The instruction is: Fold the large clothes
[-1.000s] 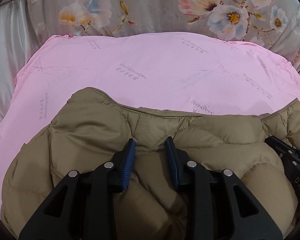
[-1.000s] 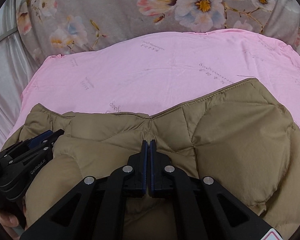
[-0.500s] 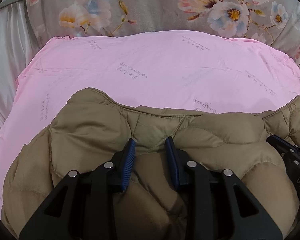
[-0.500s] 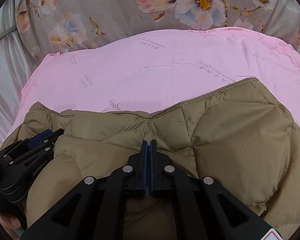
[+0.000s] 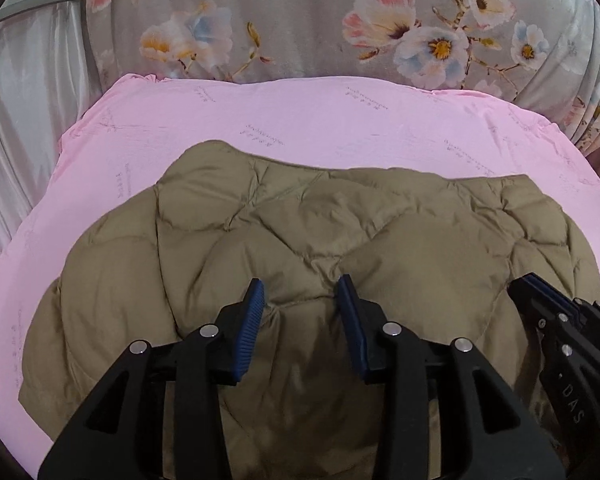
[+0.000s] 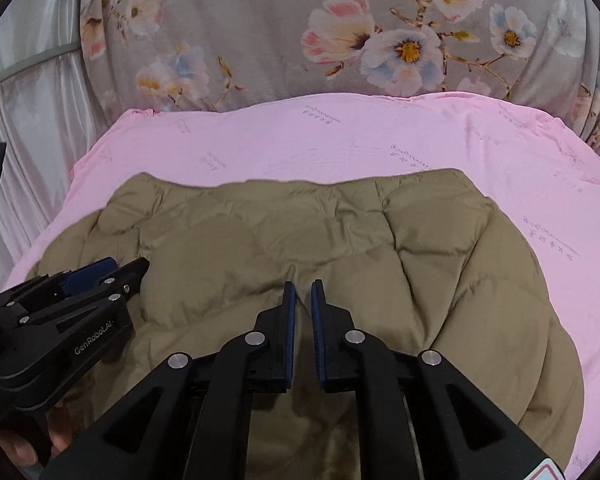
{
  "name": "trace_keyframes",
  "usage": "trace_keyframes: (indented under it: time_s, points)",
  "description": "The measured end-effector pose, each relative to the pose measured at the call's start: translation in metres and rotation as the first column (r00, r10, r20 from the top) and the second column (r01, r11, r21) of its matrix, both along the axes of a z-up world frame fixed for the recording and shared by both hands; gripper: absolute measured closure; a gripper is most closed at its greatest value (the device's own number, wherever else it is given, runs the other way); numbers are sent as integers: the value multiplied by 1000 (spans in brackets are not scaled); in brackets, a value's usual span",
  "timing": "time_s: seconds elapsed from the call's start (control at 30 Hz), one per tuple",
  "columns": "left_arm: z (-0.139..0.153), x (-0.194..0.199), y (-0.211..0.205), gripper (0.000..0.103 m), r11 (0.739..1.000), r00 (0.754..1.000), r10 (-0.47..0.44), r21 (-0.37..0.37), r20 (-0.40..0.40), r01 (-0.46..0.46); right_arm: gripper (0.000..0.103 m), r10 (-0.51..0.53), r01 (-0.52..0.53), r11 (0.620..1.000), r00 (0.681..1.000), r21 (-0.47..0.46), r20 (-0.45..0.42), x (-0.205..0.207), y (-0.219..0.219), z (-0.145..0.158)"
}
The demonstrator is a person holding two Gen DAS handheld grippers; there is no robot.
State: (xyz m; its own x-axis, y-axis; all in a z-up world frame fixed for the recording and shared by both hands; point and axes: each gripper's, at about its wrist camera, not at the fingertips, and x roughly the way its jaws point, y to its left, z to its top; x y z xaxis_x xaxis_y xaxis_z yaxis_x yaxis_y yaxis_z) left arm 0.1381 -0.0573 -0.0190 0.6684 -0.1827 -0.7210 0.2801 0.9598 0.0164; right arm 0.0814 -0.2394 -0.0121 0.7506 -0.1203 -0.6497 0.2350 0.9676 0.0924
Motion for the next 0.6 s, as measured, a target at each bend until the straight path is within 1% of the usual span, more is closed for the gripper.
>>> trace_keyframes:
  time_s: [0.13,0.23,0.33,0.6]
  points:
    - [-11,-4,1,65,1000,1000,8,-7,24,-8,93,-6,6,999,1000,-33,6,-4,6,-15]
    - [-18,-8,-1,65,1000,999,13,6,53,-13,93,-5,5,1000,1000,-24,-5,-2,4,-17]
    - [-19,-8,-2,65,1000,999,16,7,50,-17,93,-3,3,1000,1000,-7,-13,0,1,-20]
    - [-23,-8,-6,65,999,999,18,39,48,-20,93,-4,3,1000,999,-26,-35,2,3,-23]
